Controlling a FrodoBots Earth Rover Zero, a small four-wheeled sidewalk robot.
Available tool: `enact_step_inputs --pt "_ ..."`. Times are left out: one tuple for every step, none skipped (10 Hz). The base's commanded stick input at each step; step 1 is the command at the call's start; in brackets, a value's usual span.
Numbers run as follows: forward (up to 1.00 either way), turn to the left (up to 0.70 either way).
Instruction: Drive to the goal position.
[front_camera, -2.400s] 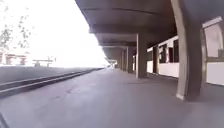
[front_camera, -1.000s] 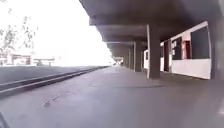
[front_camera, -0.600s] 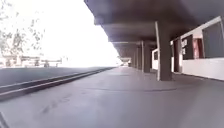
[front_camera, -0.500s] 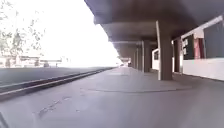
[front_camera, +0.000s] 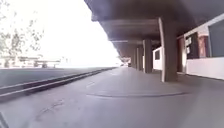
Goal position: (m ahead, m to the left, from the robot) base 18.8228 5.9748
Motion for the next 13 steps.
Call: enact_step_inputs --pt "0.70 -0.35" --pt "0.70 -0.35" --pt "0.70 -0.35" --pt "0.70 -0.35" --pt "0.70 0.00" --pt "0.70 0.00" --pt "0.70 0.00" --pt "0.70 0.00" --pt "0.70 0.00" --pt "0.70 0.00" --pt "0.70 0.00" --pt "0.70 0.00" --pt "0.70 0.00"
